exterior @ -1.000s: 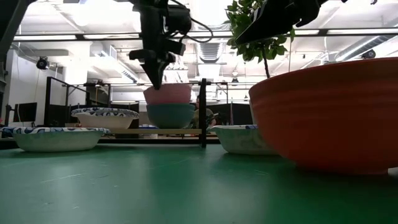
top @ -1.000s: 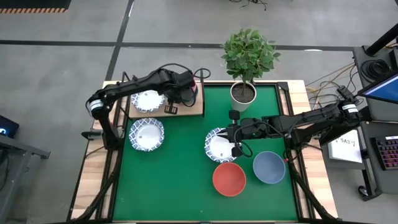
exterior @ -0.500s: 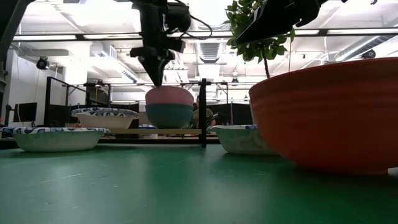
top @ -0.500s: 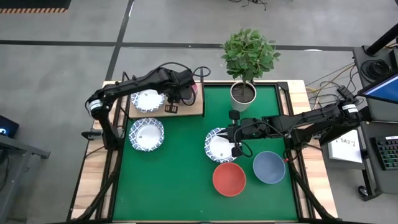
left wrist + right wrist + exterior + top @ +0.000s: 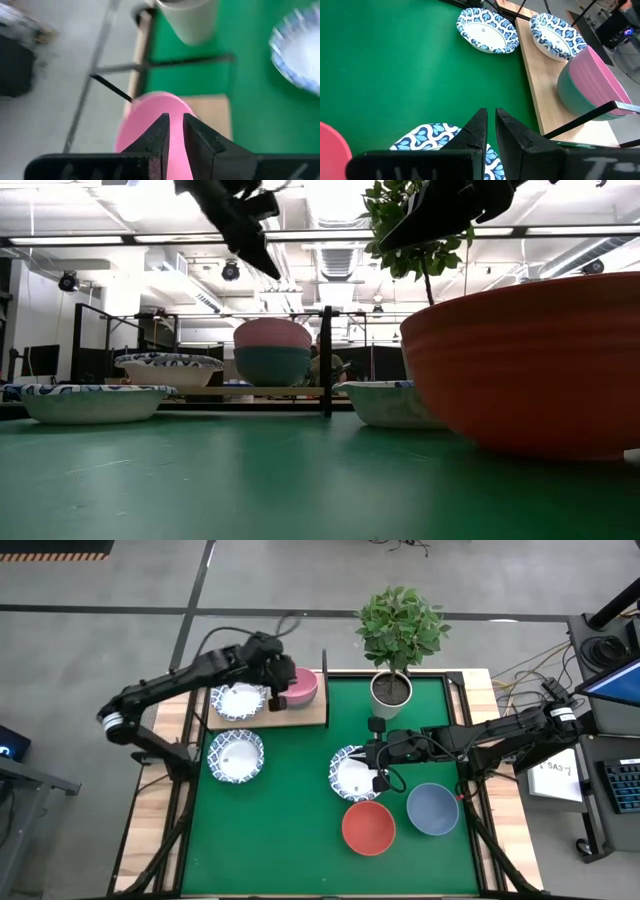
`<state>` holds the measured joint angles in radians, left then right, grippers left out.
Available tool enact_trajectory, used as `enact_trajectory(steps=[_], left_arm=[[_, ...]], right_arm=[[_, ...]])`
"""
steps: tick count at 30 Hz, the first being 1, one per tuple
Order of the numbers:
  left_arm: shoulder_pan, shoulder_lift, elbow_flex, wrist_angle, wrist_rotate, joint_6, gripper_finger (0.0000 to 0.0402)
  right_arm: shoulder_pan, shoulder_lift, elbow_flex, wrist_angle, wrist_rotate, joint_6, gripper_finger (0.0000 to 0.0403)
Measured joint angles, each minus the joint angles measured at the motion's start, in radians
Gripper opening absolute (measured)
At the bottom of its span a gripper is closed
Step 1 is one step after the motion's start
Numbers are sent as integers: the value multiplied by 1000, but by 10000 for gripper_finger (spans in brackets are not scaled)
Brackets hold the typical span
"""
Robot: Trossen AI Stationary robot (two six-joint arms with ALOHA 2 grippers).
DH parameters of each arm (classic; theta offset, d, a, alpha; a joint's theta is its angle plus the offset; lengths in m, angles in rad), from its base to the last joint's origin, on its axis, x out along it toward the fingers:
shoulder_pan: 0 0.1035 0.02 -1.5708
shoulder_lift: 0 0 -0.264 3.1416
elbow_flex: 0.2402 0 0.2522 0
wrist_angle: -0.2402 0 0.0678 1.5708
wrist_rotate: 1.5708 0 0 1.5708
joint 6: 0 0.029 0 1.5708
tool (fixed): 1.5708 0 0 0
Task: Place and stack bowls onto a shelf
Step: Stack the pink bowl on top of the green bowl
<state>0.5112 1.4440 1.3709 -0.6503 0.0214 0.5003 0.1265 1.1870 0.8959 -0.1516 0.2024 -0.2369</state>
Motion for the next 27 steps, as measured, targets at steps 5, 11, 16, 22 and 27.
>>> enact_trajectory(steps=[5,11,16,22,27], left_arm=[[21,-82,-251,379,4,-116,36],[20,-79,-407,564,5,-194,36],[20,-40,-434,567,5,-254,36],[20,21,-436,569,5,-301,36],[16,37,-435,565,5,-328,36]], right_arm=[[0,0,0,1,0,0,27],[0,0,0,1,0,0,27],[0,0,0,5,0,-1,27],[0,0,0,6,0,0,27],[0,0,0,5,0,8,27]])
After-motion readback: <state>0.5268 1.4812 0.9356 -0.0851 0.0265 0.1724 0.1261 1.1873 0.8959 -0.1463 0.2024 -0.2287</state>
